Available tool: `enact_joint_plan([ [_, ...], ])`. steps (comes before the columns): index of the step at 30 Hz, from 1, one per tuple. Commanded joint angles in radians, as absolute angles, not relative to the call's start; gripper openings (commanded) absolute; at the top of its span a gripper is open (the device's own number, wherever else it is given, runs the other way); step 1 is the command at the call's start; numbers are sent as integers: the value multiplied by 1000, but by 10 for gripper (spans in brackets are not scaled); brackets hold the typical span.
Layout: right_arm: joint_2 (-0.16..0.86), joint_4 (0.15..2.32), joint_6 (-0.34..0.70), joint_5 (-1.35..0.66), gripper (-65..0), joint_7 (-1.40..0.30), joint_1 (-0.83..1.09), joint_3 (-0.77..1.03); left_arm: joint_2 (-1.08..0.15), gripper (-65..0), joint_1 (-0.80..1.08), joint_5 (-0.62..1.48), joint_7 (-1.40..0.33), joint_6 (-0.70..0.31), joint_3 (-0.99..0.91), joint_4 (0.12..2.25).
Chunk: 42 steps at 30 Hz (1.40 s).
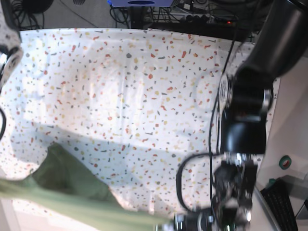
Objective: Layout the t-shirt on the table in an organized manner, then fold the t-shirt properly
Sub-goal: 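Pull the shirt edge with the left gripper to spread the body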
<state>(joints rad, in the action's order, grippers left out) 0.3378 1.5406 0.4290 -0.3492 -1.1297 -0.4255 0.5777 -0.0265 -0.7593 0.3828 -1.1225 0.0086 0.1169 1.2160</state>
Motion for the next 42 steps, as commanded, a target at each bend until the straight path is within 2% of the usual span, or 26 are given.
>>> enact_joint_plan([
  [1, 335, 1578, 427, -348, -650, -1121, -395, 581, -30, -650, -746, 374, -1127, 12, 114, 1250],
  [5, 248, 1595, 427, -346, -650, -1035, -179, 579, -79, -650, -513, 374, -1135, 12, 117, 1282],
  [9, 186, 1471, 427, -343, -650, -849, -25, 576, -91, -650, -361, 372, -1078, 12, 119, 1227],
  [17, 185, 1283, 427, -343, -650, -733, 42, 576, -120, -650, -334, 374, -1015, 12, 294, 1129],
  [18, 185, 1280, 427, -343, -650, -733, 42, 576, -120, -592, -334, 374, -1015, 12, 302, 1138],
  [20, 185, 1280, 427, -343, -650, -733, 42, 576, -119, -375, -334, 381, -1012, 5, 303, 1175],
  [22, 185, 1280, 427, -343, -650, -730, 42, 576, -117, -193, -326, 383, -975, 5, 303, 1233],
  [24, 185, 1282, 427, -343, -650, -730, 42, 576, -117, -71, -300, 384, -915, 5, 303, 1310],
  [25, 185, 1285, 427, -343, -650, -733, 42, 576, -120, -53, -282, 384, -895, 5, 302, 1356],
  [30, 185, 1287, 427, -343, -650, -733, 42, 576, -124, -49, -110, 384, -885, 2, 150, 1593],
  [34, 183, 1287, 427, -343, -650, -733, 42, 576, -125, -51, 58, 438, -886, -122, -25, 1695],
  [35, 183, 1287, 427, -343, -650, -733, 42, 578, -125, -61, 87, 447, -886, -127, -54, 1699],
  [36, 183, 1287, 427, -343, -650, -733, 42, 578, -127, -87, 111, 449, -886, -127, -76, 1699],
  [39, 183, 1287, 427, -343, -650, -733, 42, 578, -157, -229, 160, 460, -881, -127, -53, 1672],
  [42, 183, 1287, 427, -343, -650, -734, 42, 578, -159, -304, 166, 460, -877, -127, -19, 1626],
])
